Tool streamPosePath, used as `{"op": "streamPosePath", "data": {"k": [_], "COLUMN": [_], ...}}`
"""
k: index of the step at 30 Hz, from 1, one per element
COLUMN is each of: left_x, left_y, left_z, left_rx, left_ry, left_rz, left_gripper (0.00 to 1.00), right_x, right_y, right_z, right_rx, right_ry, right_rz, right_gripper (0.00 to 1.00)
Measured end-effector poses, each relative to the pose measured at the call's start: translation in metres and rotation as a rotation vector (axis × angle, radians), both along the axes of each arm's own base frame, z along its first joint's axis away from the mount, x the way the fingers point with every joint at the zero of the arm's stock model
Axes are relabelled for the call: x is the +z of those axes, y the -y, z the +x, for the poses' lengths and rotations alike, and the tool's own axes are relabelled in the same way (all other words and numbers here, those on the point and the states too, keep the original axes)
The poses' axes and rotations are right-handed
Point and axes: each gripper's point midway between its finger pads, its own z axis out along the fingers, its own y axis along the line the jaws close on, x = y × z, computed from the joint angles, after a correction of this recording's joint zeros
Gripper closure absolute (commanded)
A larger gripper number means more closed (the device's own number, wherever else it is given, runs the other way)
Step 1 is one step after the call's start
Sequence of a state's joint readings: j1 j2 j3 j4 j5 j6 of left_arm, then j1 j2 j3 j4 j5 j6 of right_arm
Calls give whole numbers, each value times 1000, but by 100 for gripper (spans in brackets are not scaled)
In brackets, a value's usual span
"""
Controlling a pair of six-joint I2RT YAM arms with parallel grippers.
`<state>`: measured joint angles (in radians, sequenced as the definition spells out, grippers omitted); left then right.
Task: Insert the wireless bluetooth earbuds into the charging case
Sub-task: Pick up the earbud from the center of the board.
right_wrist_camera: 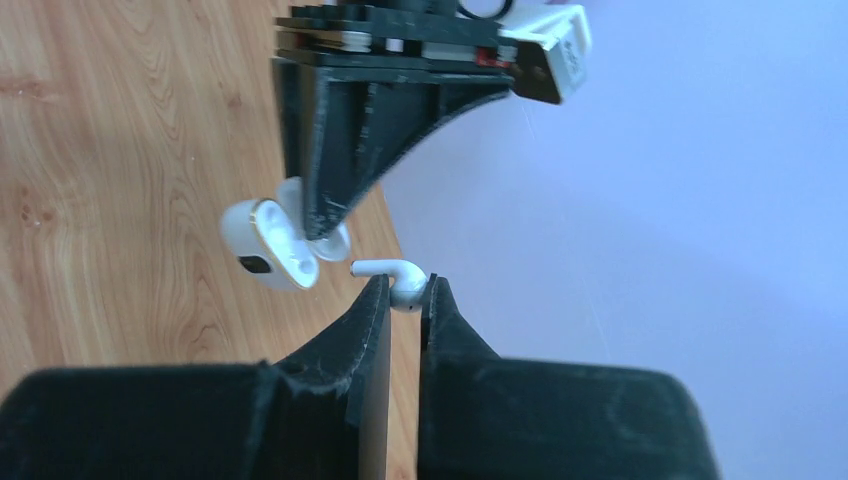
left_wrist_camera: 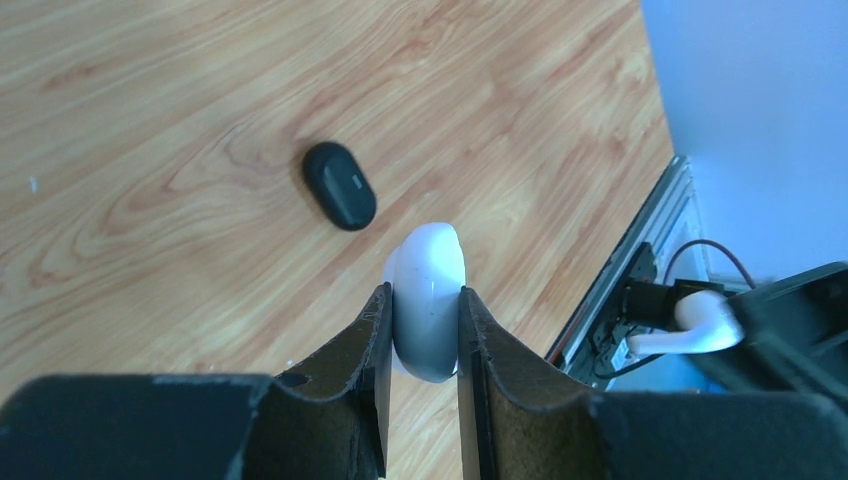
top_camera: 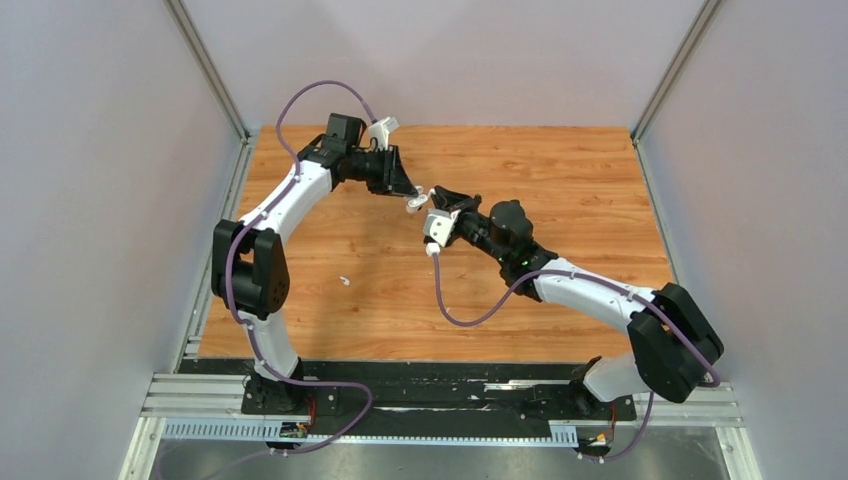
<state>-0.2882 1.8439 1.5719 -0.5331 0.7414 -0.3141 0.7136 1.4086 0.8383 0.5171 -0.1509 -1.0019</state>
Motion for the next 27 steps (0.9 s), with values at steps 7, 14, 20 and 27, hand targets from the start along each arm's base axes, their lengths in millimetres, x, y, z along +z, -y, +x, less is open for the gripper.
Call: {"op": "streamPosePath", "data": {"k": [7, 14, 20, 27], "left_x": [20, 19, 19, 22], "left_y": [15, 26, 30, 33], "left_z": [2, -5, -5, -5], "left_rx": [-25, -49, -62, -79], "left_ry": [27, 21, 21, 23], "left_rz": [-52, -53, -60, -86], "left_gripper": [100, 100, 100, 100], "right_x": [-1, -7, -17, -36], "right_y": [-9, -14, -18, -22], "right_z": [-4, -1, -1, 0], "right_rx": [48, 62, 82, 107], "right_ry": [126, 163, 158, 140], "right_rz": [-57, -92, -122, -173], "right_gripper": [100, 100, 100, 100]}}
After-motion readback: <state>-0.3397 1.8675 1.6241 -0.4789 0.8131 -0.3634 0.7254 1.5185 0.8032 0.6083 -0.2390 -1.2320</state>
